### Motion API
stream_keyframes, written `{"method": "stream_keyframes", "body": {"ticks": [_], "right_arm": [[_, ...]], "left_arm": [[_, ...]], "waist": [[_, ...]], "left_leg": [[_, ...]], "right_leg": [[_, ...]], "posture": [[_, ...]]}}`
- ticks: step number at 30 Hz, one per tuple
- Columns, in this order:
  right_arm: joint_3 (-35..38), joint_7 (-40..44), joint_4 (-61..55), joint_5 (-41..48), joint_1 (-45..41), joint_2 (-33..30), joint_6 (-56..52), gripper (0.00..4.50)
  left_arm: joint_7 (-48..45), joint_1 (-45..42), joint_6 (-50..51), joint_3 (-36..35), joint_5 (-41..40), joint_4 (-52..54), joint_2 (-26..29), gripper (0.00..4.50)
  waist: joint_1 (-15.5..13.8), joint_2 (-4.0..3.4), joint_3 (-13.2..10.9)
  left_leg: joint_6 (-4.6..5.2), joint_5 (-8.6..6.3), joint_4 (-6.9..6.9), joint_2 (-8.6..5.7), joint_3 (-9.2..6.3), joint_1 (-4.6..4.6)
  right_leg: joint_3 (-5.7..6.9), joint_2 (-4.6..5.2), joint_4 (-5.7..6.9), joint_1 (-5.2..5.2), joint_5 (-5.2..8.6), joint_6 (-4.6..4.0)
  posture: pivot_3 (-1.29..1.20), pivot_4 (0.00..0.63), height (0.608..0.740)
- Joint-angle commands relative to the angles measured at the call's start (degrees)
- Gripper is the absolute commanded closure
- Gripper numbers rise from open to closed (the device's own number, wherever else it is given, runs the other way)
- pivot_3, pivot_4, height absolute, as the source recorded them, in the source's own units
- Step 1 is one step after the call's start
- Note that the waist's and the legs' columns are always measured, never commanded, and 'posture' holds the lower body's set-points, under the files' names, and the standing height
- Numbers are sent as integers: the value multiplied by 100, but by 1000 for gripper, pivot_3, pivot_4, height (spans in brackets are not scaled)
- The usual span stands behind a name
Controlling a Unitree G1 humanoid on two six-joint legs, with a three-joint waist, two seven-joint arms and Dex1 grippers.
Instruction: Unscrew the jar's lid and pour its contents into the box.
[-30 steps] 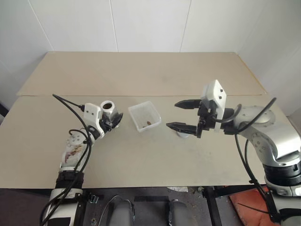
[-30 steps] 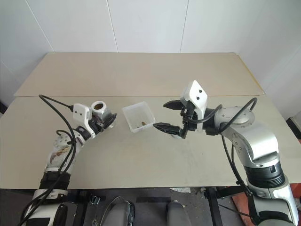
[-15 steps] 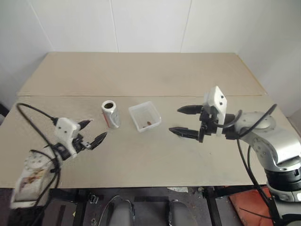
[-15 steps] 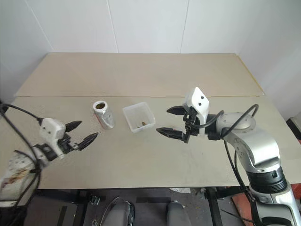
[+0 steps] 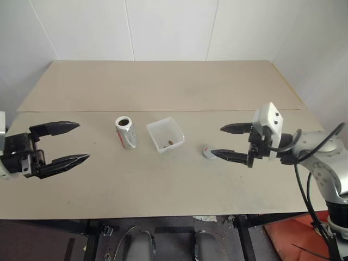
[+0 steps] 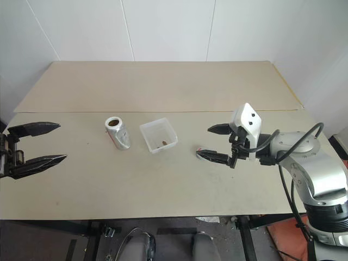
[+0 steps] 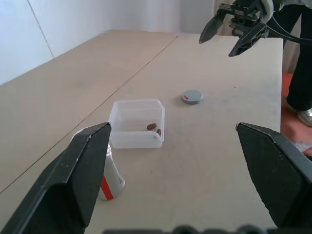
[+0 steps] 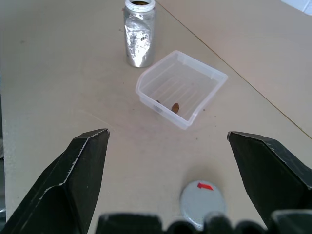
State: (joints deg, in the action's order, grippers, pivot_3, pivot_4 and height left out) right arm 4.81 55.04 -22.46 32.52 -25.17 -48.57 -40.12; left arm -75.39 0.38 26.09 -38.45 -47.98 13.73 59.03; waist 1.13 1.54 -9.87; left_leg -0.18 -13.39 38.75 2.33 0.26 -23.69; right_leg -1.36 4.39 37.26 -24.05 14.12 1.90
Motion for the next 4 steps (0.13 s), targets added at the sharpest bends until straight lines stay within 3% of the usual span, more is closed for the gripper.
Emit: {"method": "stream_keyframes", "body": {"ticks": [1, 4], "right_arm": [[263, 55, -188, 144, -15, -96, 108, 0], [179, -8, -186, 62, -4, -125, 64, 0]], "left_arm": [[-41, -11, -138, 24, 118, 113, 9, 41], [33, -15, -172, 144, 185, 198, -119, 41]], "waist": [[-6, 0, 0], [-17, 0, 0]], "left_leg": [[0, 0, -1, 2, 1, 0], [0, 0, 0, 4, 4, 0]], "right_leg": [[0, -2, 0, 0, 0, 0], [0, -2, -2, 1, -1, -2]], "posture": [[0, 150, 740], [0, 150, 740]]}}
